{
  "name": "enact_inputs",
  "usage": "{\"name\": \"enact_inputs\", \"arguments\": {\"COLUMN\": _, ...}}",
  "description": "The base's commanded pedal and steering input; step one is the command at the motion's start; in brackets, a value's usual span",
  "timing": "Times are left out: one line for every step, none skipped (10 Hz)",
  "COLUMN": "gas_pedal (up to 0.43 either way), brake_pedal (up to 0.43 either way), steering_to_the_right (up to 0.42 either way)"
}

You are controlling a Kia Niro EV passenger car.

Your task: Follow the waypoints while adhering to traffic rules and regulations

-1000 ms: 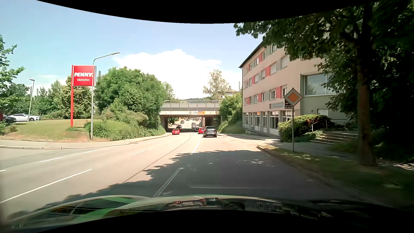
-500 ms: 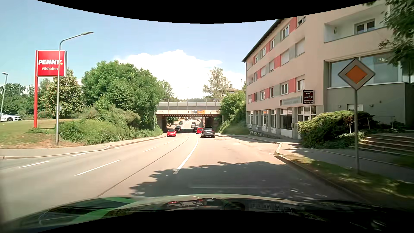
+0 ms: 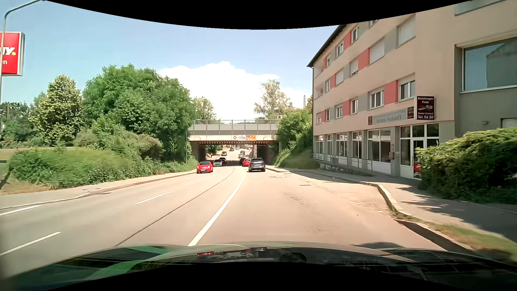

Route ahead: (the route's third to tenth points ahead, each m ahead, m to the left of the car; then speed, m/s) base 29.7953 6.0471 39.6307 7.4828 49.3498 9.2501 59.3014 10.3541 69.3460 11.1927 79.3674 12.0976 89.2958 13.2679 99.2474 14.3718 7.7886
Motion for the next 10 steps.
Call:
{"name": "enact_inputs", "arguments": {"gas_pedal": 0.039, "brake_pedal": 0.000, "steering_to_the_right": -0.009}}
{"name": "enact_inputs", "arguments": {"gas_pedal": 0.047, "brake_pedal": 0.000, "steering_to_the_right": -0.011}}
{"name": "enact_inputs", "arguments": {"gas_pedal": 0.059, "brake_pedal": 0.000, "steering_to_the_right": -0.014}}
{"name": "enact_inputs", "arguments": {"gas_pedal": 0.059, "brake_pedal": 0.000, "steering_to_the_right": -0.016}}
{"name": "enact_inputs", "arguments": {"gas_pedal": 0.067, "brake_pedal": 0.000, "steering_to_the_right": -0.016}}
{"name": "enact_inputs", "arguments": {"gas_pedal": 0.079, "brake_pedal": 0.000, "steering_to_the_right": -0.017}}
{"name": "enact_inputs", "arguments": {"gas_pedal": 0.087, "brake_pedal": 0.000, "steering_to_the_right": -0.017}}
{"name": "enact_inputs", "arguments": {"gas_pedal": 0.098, "brake_pedal": 0.000, "steering_to_the_right": -0.017}}
{"name": "enact_inputs", "arguments": {"gas_pedal": 0.098, "brake_pedal": 0.000, "steering_to_the_right": -0.017}}
{"name": "enact_inputs", "arguments": {"gas_pedal": 0.110, "brake_pedal": 0.000, "steering_to_the_right": -0.019}}
